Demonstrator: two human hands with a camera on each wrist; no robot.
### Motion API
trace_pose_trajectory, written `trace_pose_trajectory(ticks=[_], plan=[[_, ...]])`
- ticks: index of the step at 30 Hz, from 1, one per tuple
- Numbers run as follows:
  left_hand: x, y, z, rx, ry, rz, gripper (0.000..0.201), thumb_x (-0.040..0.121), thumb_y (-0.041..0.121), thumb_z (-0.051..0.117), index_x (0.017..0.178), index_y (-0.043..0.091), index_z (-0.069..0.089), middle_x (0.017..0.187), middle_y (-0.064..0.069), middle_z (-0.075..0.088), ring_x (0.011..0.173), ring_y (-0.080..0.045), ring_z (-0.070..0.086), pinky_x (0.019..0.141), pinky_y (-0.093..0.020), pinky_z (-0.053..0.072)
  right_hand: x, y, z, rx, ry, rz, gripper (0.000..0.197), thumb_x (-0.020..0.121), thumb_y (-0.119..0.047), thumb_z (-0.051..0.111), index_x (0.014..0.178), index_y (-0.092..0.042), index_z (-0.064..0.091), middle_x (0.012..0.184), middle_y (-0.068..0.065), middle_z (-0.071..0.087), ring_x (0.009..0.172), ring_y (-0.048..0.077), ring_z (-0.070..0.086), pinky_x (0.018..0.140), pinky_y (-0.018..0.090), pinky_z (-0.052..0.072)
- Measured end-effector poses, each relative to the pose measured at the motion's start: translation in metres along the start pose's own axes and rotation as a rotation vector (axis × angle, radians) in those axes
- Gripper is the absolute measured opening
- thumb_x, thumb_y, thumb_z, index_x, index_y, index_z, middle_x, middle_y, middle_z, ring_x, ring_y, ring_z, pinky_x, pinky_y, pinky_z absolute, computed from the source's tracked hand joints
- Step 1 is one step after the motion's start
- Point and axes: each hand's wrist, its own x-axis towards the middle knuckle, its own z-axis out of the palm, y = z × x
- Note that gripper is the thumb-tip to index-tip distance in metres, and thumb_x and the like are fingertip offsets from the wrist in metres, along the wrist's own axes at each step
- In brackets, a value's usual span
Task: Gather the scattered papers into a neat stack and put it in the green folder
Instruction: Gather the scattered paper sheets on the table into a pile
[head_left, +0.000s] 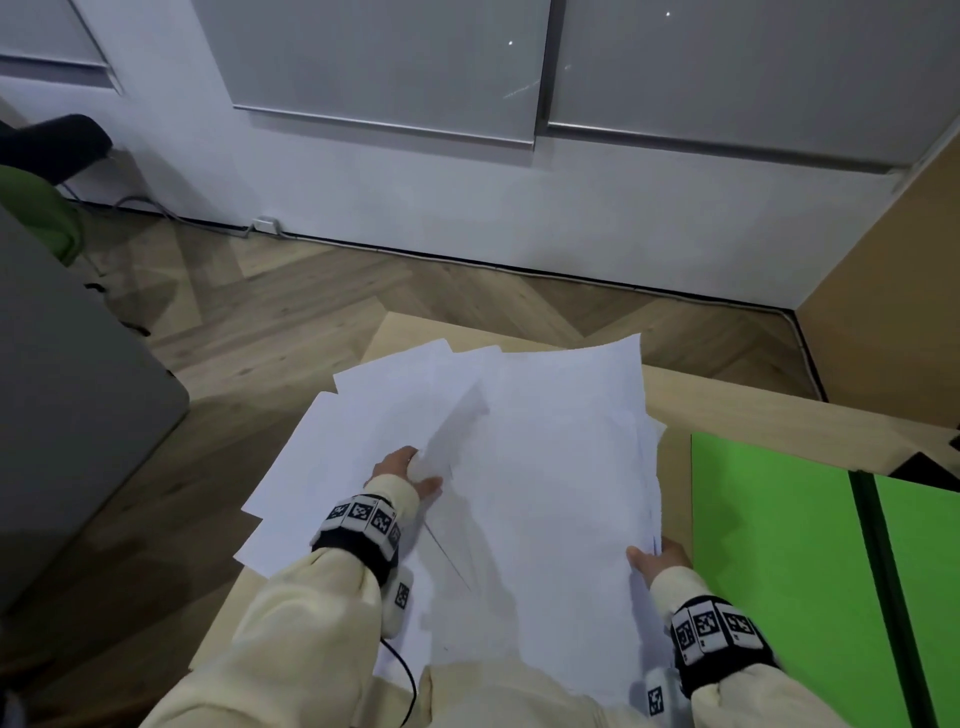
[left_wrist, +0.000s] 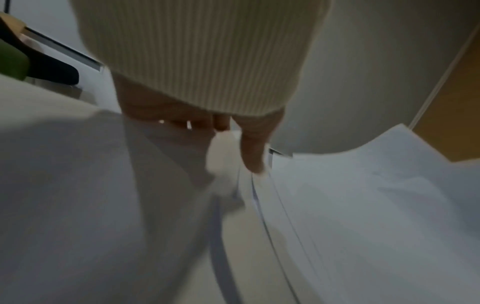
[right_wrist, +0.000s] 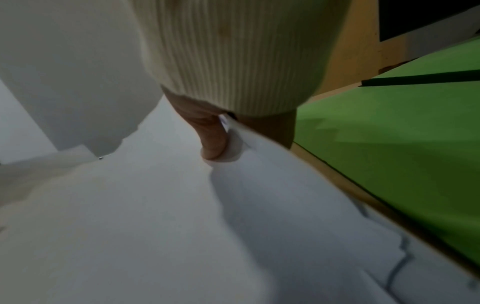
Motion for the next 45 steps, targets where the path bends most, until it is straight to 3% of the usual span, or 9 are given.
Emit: trace_pose_trajectory(ticks=[3, 6, 13, 17, 24, 32, 38, 41, 45], plan=[[-0.003, -0.020, -0.006, 0.071, -0.130, -0.068, 0.098, 0.055, 0.037, 0.083, 0.140, 0.016, 0.038, 0.138, -0.005, 0.051, 0.126, -0.026, 0.051, 0.108, -0.036, 0.040, 0.005, 0.007, -0.001, 0.006, 0.002, 0.002, 0.048, 0.088, -0.012, 0.057, 0.132, 0.005, 0.048, 0.137, 0.019, 0.052, 0.125, 0.036, 0.051, 0.105, 0.039, 0.041], [-0.003, -0.047, -0.012, 0.048, -0.132, -0.169, 0.084, 0.062, 0.019, 0.083, 0.136, 0.011, 0.044, 0.131, -0.009, 0.057, 0.117, -0.024, 0.059, 0.103, -0.030, 0.044, 0.003, 0.009, -0.005, 0.004, 0.007, 0.014, 0.046, 0.086, -0.011, 0.059, 0.128, 0.007, 0.051, 0.133, 0.020, 0.055, 0.121, 0.035, 0.053, 0.101, 0.036, 0.042], [-0.008, -0.076, -0.008, -0.758, 0.456, -0.309, 0.037, 0.068, 0.026, 0.079, 0.097, 0.006, 0.068, 0.107, -0.018, 0.070, 0.095, -0.032, 0.065, 0.085, -0.031, 0.049, 0.003, 0.001, 0.002, 0.057, 0.055, -0.006, 0.048, 0.086, -0.004, 0.057, 0.132, 0.007, 0.046, 0.135, 0.021, 0.052, 0.124, 0.035, 0.050, 0.101, 0.036, 0.040], [-0.011, -0.076, 0.006, -0.610, 0.254, -0.408, 0.062, 0.067, 0.025, 0.080, 0.120, 0.003, 0.058, 0.124, -0.019, 0.061, 0.113, -0.036, 0.058, 0.101, -0.038, 0.044, 0.002, 0.005, 0.002, 0.112, 0.089, -0.001, 0.054, 0.088, -0.003, 0.055, 0.138, 0.007, 0.036, 0.145, 0.021, 0.040, 0.133, 0.033, 0.040, 0.106, 0.033, 0.033], [-0.014, -0.070, -0.001, -0.382, 0.244, -0.247, 0.035, 0.069, 0.021, 0.076, 0.100, 0.006, 0.068, 0.098, -0.019, 0.070, 0.085, -0.031, 0.062, 0.081, -0.032, 0.048, 0.006, 0.014, -0.009, 0.340, 0.213, 0.008, 0.059, 0.089, 0.001, 0.053, 0.142, 0.009, 0.027, 0.149, 0.022, 0.033, 0.135, 0.034, 0.038, 0.111, 0.036, 0.029], [-0.003, -0.053, -0.020, -0.417, 0.228, -0.157, 0.044, 0.063, 0.026, 0.082, 0.098, 0.006, 0.067, 0.099, -0.018, 0.070, 0.094, -0.033, 0.066, 0.087, -0.038, 0.052, 0.002, 0.005, -0.029, 0.529, 0.282, 0.108, 0.049, 0.091, -0.002, 0.051, 0.136, 0.012, 0.037, 0.141, 0.025, 0.044, 0.127, 0.037, 0.047, 0.103, 0.037, 0.037], [-0.018, -0.047, -0.002, -0.352, -0.008, -0.188, 0.062, 0.064, 0.020, 0.083, 0.118, 0.002, 0.059, 0.117, -0.015, 0.067, 0.106, -0.031, 0.064, 0.095, -0.037, 0.050, 0.004, -0.003, -0.024, 0.439, 0.212, 0.235, 0.053, 0.100, -0.029, 0.030, 0.138, 0.007, 0.037, 0.150, 0.023, 0.029, 0.140, 0.030, 0.030, 0.108, 0.025, 0.028], [-0.027, -0.046, 0.021, -0.166, -0.261, -0.176, 0.067, 0.066, 0.020, 0.081, 0.125, 0.003, 0.054, 0.123, -0.013, 0.063, 0.114, -0.029, 0.060, 0.099, -0.035, 0.047, -0.009, -0.006, -0.007, 0.135, 0.041, 0.143, 0.053, 0.095, -0.023, 0.048, 0.137, 0.007, 0.037, 0.145, 0.024, 0.038, 0.134, 0.032, 0.039, 0.096, 0.027, 0.037], [-0.023, -0.036, 0.025, -0.346, -0.139, -0.241, 0.045, 0.076, 0.003, 0.063, 0.120, -0.003, 0.056, 0.106, -0.015, 0.065, 0.096, -0.030, 0.061, 0.080, -0.030, 0.049, -0.012, -0.008, 0.009, 0.064, 0.053, 0.108, 0.060, 0.093, -0.026, 0.051, 0.140, 0.006, 0.031, 0.149, 0.018, 0.033, 0.138, 0.028, 0.034, 0.105, 0.029, 0.034]])
